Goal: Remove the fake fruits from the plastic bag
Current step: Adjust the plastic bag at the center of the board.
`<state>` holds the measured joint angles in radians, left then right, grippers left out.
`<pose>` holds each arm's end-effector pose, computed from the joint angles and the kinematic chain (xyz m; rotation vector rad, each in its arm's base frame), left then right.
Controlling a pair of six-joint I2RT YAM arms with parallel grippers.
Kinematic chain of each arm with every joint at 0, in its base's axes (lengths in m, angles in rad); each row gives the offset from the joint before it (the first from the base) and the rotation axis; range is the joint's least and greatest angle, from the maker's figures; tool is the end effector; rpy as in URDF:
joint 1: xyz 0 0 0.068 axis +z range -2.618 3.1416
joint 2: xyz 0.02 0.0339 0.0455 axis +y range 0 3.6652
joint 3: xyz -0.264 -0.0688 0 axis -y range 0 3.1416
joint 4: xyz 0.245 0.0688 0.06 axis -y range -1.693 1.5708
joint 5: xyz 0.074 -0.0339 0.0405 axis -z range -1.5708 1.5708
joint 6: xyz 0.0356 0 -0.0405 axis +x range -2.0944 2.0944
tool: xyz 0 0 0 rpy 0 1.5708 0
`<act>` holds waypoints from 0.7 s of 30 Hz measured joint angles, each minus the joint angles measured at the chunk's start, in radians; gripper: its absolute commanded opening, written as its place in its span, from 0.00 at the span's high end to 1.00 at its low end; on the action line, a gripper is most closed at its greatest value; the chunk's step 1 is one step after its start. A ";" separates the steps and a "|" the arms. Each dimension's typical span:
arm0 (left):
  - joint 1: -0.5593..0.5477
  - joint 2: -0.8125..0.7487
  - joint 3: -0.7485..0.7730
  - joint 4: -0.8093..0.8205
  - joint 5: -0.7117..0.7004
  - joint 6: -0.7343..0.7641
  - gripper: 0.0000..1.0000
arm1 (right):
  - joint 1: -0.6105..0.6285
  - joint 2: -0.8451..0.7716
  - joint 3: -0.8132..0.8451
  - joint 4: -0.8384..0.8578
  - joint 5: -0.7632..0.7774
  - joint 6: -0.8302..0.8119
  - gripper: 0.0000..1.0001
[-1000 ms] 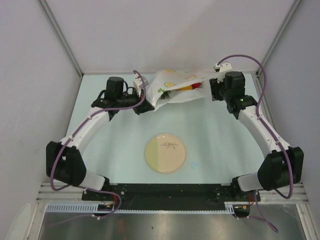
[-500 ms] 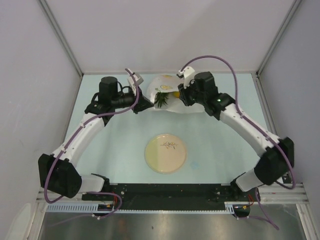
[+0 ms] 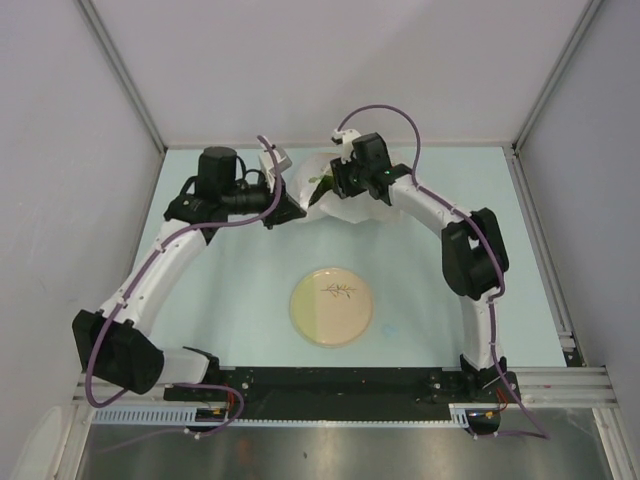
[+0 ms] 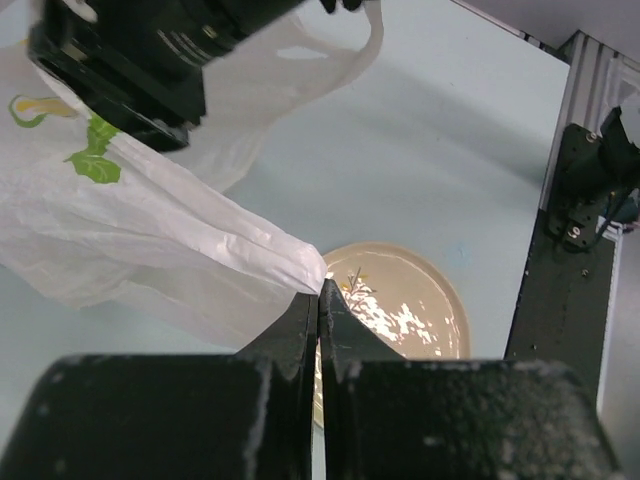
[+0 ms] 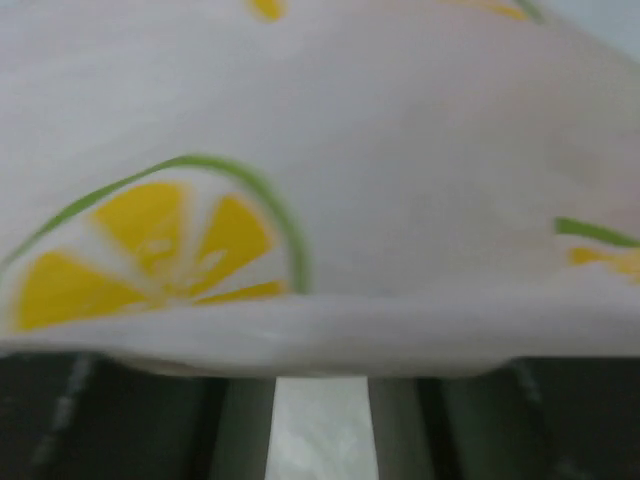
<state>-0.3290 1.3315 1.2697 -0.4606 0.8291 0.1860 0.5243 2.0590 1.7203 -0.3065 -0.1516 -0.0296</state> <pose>0.2666 -0.1187 0.3658 0.9890 1.7821 -0.9486 0.4146 0.2460 0.2562 -0.6946 2.1329 0.4389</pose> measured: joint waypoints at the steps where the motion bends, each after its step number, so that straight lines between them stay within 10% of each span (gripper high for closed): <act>1: 0.000 -0.002 0.002 -0.011 0.005 0.007 1.00 | -0.008 0.019 0.018 0.019 0.001 0.020 0.52; 21: -0.006 -0.168 -0.203 0.047 -0.014 -0.028 1.00 | 0.085 -0.076 -0.314 -0.032 0.048 -0.026 0.55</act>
<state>-0.3351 1.1637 1.0664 -0.4133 0.8150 0.1581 0.6094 1.9831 1.4063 -0.3382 -0.1032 -0.0559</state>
